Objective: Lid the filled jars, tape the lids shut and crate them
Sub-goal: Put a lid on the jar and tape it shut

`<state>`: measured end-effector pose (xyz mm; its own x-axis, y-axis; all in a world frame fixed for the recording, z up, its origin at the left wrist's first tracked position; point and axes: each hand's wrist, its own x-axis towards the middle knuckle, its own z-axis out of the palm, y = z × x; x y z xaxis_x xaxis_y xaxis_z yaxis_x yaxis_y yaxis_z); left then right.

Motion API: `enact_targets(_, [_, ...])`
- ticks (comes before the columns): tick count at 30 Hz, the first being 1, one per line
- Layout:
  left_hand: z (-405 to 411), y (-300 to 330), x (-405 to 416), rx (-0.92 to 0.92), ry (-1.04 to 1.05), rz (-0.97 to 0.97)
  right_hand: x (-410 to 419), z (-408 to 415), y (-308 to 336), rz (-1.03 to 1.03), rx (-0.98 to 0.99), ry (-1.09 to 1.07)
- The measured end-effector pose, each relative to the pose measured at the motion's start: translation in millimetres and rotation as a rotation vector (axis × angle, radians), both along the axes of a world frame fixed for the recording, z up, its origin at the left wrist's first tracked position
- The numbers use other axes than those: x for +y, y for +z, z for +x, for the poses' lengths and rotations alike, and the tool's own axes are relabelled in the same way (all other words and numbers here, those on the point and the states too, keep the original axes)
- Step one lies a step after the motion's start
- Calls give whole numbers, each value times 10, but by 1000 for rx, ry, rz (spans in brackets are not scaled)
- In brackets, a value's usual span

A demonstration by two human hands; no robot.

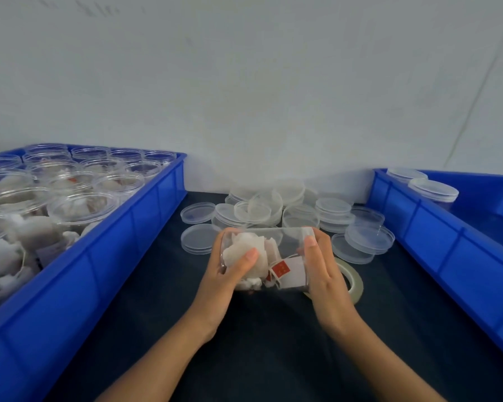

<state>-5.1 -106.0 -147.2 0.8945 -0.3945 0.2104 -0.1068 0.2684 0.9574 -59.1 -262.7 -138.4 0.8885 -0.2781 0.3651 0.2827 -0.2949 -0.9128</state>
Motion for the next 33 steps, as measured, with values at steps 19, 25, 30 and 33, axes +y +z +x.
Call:
enact_targets(19, [-43, 50, 0, -111, -4, 48, 54, -15, 131, 58, -121, -4])
enact_targets(25, [-40, 119, 39, 243, -226, -17, -45, -73, 110, -348, -194, 12])
enact_targets(30, [-49, 73, 0, 153, -143, -53, -41, -14, 191, -295, -157, -8])
enact_targets(33, [-25, 75, 16, -61, -24, 51, -8, 2, 197, -10, -106, -8])
